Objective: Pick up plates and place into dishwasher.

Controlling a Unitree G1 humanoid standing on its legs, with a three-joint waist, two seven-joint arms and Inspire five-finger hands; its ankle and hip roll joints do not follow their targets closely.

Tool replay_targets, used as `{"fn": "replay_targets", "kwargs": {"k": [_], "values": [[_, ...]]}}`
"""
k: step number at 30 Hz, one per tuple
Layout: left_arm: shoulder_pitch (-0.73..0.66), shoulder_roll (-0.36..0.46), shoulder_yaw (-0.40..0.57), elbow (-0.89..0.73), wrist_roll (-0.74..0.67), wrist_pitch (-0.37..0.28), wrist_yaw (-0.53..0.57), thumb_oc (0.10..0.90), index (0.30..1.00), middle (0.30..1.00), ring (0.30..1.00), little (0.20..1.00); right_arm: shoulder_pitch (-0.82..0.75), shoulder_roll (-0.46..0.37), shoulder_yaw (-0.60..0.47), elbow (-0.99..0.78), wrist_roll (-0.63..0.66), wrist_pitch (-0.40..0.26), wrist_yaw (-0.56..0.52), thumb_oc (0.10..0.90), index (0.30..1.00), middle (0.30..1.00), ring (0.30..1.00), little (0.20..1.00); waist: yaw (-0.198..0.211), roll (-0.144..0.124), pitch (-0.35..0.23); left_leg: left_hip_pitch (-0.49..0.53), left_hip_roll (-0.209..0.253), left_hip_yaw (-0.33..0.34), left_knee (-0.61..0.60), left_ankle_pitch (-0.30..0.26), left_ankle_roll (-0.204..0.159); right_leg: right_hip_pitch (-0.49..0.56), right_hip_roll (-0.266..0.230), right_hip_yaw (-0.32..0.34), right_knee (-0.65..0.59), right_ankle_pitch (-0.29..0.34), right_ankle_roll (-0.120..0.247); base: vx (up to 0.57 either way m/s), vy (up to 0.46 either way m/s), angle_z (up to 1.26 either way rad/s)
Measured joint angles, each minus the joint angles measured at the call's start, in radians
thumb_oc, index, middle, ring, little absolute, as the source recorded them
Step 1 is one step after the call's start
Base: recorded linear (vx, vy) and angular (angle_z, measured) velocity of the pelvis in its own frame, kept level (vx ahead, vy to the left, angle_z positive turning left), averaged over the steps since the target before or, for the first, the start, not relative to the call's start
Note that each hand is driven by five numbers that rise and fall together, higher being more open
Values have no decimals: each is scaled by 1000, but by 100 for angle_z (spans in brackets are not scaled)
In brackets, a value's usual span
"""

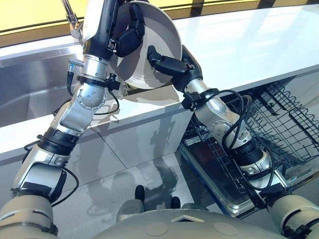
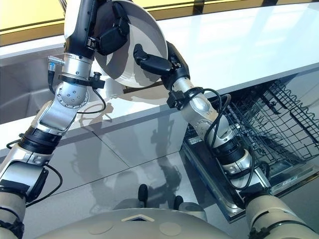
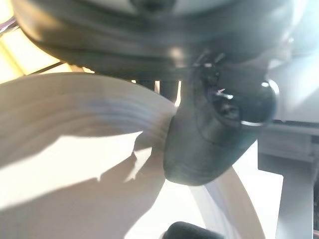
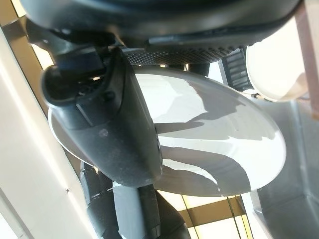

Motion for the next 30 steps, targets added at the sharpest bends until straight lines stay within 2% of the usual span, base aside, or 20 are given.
{"fn": "replay_targets", "kwargs": {"k": [1,3,4,8,16,20,23,26,30], "values": [[8,-2,0,0,-42,1,-18,383,542,542,542,483,2,-3,1,6,-6,0,0,100,300,300,300,200,-3,1,0,1,0,1,0,0,1,0,-1,1,0,0,0,0,0,0],[20,-12,0,0,-85,4,-37,589,719,719,719,689,2,-15,1,18,-23,0,1,100,300,300,300,200,-4,1,0,2,0,5,0,-1,2,0,-2,4,0,0,0,-11,11,-5],[26,-20,0,0,-116,4,-45,800,900,900,900,900,2,-20,0,29,-25,0,0,100,300,300,300,200,-6,1,0,3,0,9,0,-1,3,0,-3,7,0,0,0,-11,19,-9],[37,-35,4,0,-220,18,-47,800,900,900,900,900,4,-24,-1,57,-21,-17,2,100,300,300,300,200,-8,1,0,15,0,25,0,-4,9,0,-6,27,0,0,0,-9,27,-16],[53,-30,32,16,-241,55,-46,800,900,900,900,900,6,-45,-53,56,-109,-58,22,100,300,300,300,200,-25,4,1,23,1,59,0,-11,14,-7,-8,53,0,0,0,8,39,-11],[70,-24,76,51,-238,75,-38,800,900,900,900,900,6,-61,-116,56,-196,-109,20,100,300,300,300,200,-41,5,1,36,1,77,0,-20,15,-8,-9,73,0,1,1,19,31,-16],[73,-24,81,45,-237,69,-47,800,900,900,900,900,6,-90,-119,50,-270,-141,32,100,300,300,300,200,-52,6,1,40,1,88,0,-25,14,-7,-9,82,0,1,0,10,27,-16],[75,-21,95,49,-233,71,-46,800,900,900,900,900,17,-121,-134,50,-350,-172,-3,100,300,300,300,200,-64,6,1,40,1,94,0,-27,14,-11,-8,83,0,1,0,7,16,-7],[113,9,154,54,-220,73,-40,800,900,900,900,900,66,-183,-274,73,-425,-228,-68,100,300,300,300,200,-68,6,1,42,1,103,0,-32,14,-15,-8,84,0,1,0,12,14,-7]]}}
